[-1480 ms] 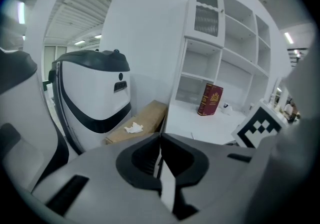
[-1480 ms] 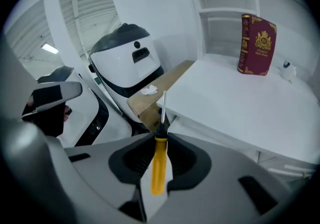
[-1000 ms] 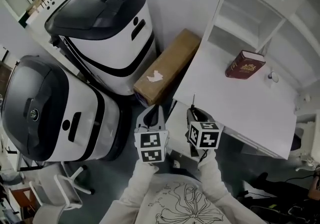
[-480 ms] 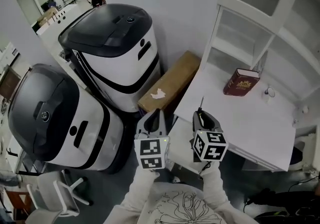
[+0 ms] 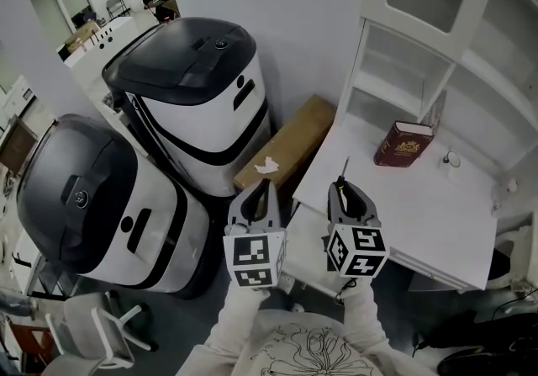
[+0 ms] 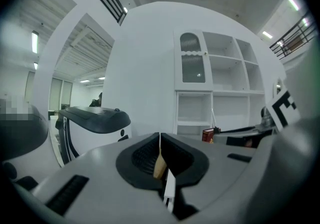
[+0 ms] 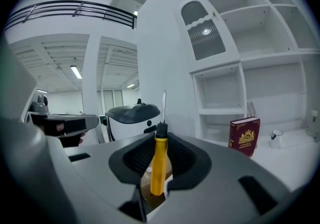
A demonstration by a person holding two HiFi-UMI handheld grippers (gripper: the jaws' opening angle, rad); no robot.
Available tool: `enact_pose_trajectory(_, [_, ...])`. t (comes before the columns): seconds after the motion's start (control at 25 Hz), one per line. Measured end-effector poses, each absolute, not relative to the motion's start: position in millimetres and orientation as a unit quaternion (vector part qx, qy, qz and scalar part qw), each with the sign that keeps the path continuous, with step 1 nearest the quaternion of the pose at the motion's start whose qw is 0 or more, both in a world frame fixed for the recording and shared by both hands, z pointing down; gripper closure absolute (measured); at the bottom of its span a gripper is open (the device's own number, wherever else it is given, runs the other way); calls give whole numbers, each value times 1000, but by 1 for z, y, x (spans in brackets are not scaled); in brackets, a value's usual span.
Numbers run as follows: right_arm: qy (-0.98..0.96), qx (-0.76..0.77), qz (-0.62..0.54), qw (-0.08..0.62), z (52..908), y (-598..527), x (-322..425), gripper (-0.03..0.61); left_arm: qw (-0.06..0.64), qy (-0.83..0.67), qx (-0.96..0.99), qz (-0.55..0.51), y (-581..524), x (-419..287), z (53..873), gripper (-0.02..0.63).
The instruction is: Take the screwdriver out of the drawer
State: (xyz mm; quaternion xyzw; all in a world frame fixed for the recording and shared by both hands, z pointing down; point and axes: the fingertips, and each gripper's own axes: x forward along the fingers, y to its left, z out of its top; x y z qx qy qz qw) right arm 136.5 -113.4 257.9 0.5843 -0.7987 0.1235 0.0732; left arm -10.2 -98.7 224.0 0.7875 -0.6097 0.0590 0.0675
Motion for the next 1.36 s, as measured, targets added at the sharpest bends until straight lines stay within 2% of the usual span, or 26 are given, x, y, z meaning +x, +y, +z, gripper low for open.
enact_pose_trajectory(0.48, [-807,580,104,37,235,-108,137,505,56,-617,783,54,-93,-10,216,603])
enact_pose_trajectory(1.36, [-808,578,115,29,243,-112,135,505,67,-609,789,56,-96,-6,225,603])
